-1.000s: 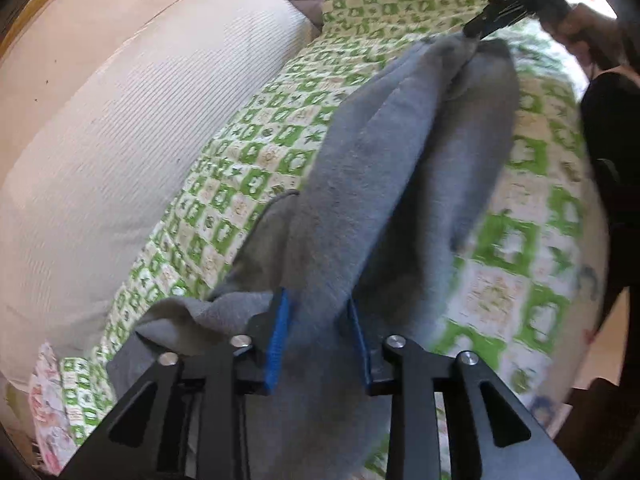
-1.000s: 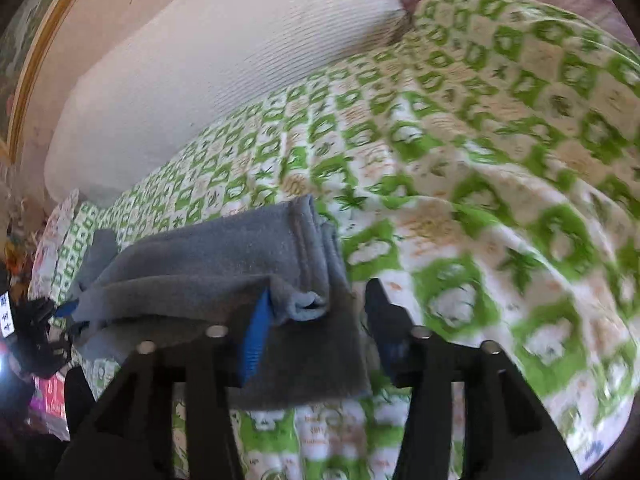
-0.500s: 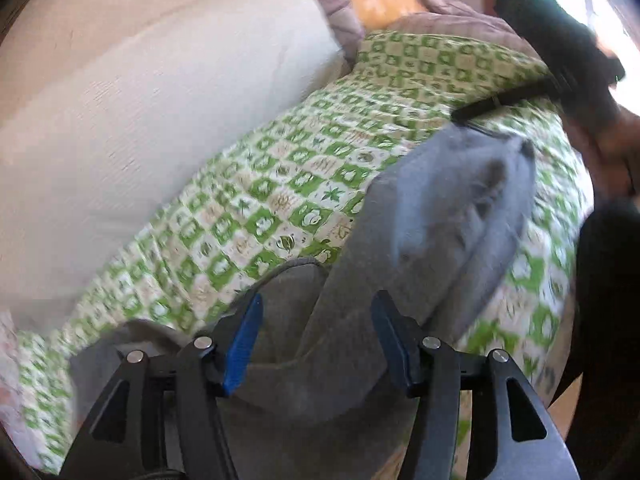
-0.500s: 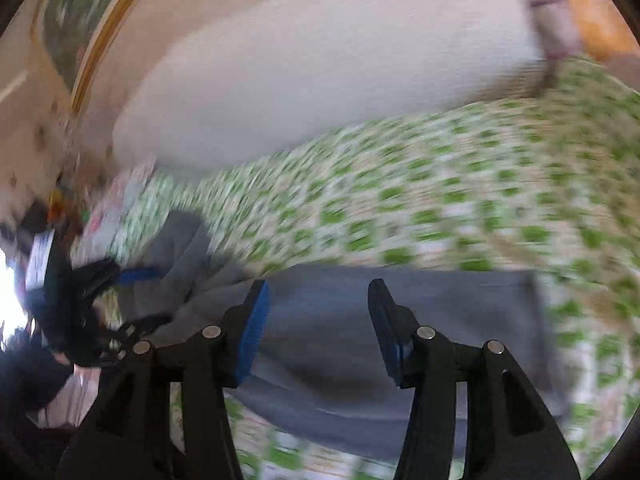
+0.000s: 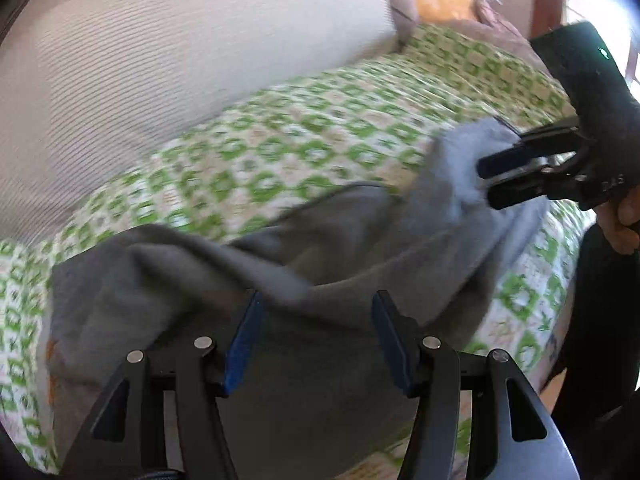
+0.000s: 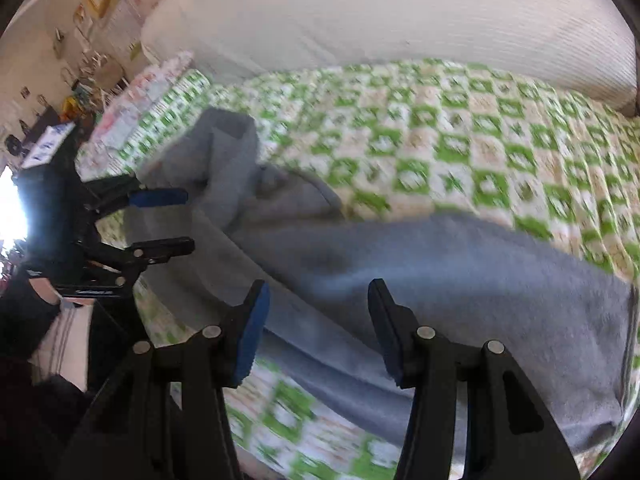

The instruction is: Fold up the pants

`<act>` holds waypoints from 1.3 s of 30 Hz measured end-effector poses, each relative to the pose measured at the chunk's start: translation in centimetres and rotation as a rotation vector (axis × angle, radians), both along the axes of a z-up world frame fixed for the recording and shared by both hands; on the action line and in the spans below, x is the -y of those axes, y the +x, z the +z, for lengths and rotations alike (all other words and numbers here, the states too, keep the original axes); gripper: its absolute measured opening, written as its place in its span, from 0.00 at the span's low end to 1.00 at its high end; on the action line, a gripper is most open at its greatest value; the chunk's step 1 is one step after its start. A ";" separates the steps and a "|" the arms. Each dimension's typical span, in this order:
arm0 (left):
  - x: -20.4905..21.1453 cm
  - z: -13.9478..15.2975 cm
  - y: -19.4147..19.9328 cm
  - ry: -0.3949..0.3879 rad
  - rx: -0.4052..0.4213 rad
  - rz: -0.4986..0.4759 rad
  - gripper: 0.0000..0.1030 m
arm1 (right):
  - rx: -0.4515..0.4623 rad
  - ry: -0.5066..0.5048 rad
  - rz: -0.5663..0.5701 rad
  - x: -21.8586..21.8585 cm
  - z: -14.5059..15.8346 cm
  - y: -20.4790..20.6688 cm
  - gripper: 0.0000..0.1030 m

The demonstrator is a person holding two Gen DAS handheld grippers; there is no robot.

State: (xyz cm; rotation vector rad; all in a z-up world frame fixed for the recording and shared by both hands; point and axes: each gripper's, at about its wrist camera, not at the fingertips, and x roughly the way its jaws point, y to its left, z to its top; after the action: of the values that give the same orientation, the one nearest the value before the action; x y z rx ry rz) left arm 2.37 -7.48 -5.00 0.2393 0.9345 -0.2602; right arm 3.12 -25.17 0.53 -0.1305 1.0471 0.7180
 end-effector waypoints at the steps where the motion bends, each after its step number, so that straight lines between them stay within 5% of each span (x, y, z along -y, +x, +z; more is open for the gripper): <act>1: -1.1 0.3 0.1 -0.001 0.006 0.022 0.55 | -0.001 0.017 0.014 -1.2 0.3 0.3 0.51; 8: -12.0 1.1 1.6 0.025 0.006 0.193 0.56 | -0.030 0.040 0.067 -8.6 -0.1 1.9 0.51; 17: -24.5 -0.1 6.6 0.086 -0.071 0.283 0.61 | -0.067 0.015 0.064 -17.5 -2.0 4.8 0.51; 27: -30.4 -4.3 15.7 0.143 -0.181 0.299 0.65 | -0.120 -0.004 -0.093 -20.7 -5.1 11.4 0.51; 33: -30.9 -7.8 17.9 0.174 -0.221 0.294 0.73 | -0.187 -0.033 -0.082 -21.9 -8.0 12.8 0.51; 35: -30.5 -7.7 17.7 0.168 -0.201 0.275 0.56 | -0.209 -0.045 -0.070 -22.4 -9.1 12.9 0.51; 37: -29.7 -7.4 17.3 0.150 -0.190 0.246 0.23 | -0.195 -0.046 -0.058 -22.8 -9.5 12.8 0.33; 38: -29.0 -7.1 16.9 0.169 -0.177 0.239 0.15 | -0.186 -0.052 -0.064 -22.9 -9.5 12.8 0.08; 39: -28.6 -6.7 16.5 0.183 -0.163 0.228 0.14 | -0.180 -0.054 -0.078 -22.8 -9.4 12.9 0.07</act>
State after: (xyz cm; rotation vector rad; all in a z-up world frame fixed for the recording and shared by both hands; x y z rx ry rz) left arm 18.85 21.11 -11.70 0.2799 1.1390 0.0170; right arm 16.02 -2.36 -8.82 -0.0719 1.2370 0.6395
